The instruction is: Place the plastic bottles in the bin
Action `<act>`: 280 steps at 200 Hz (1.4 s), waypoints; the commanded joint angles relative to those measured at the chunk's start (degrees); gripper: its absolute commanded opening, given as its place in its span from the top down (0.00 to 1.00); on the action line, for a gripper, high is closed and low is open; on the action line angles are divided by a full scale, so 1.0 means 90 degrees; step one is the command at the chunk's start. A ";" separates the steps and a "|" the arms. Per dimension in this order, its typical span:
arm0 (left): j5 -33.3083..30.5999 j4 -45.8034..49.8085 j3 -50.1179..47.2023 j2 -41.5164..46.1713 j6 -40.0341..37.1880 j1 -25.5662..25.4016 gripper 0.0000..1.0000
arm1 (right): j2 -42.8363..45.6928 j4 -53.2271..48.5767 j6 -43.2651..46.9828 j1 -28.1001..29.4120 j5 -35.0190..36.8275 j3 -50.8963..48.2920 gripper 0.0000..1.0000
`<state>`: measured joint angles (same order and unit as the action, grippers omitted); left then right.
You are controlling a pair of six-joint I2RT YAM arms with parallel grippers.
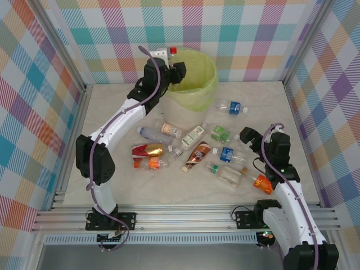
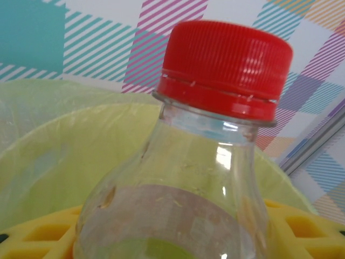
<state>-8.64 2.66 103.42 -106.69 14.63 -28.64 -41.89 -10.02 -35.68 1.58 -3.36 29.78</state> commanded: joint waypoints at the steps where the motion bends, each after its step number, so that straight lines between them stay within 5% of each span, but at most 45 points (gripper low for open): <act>1: -0.0105 0.0616 0.0461 -0.0114 -0.0199 0.0092 0.53 | 0.0060 -0.0283 0.0195 0.0048 -0.0117 0.0224 0.00; 50: -0.0117 0.1890 0.0711 -0.0339 -0.0161 0.0098 0.48 | -0.0328 -0.0643 0.0177 0.0032 0.0239 0.0441 0.00; 104: 0.0021 0.2526 0.1129 -0.0309 -0.0191 0.0107 0.21 | -0.1034 -0.1285 0.0586 0.0034 0.0422 0.1032 0.00; 193: 0.0692 0.3148 0.1313 0.0400 -0.0080 0.0120 0.00 | -0.2195 -0.1896 0.1756 0.0032 0.0107 0.1711 0.00; 246: 0.1149 0.1982 -0.1045 0.2242 0.0578 0.0118 0.00 | -0.3244 -0.1916 0.2345 0.0038 0.0056 0.2236 0.00; 280: 0.0664 0.1094 -0.3176 0.3860 0.1159 0.0126 0.00 | -0.4258 -0.1488 0.3585 0.0032 -0.0479 0.2976 0.00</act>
<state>-0.14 19.92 84.60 -79.55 19.94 -28.18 -75.44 -26.74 -13.74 1.58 -2.98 51.29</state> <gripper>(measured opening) 0.997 0.997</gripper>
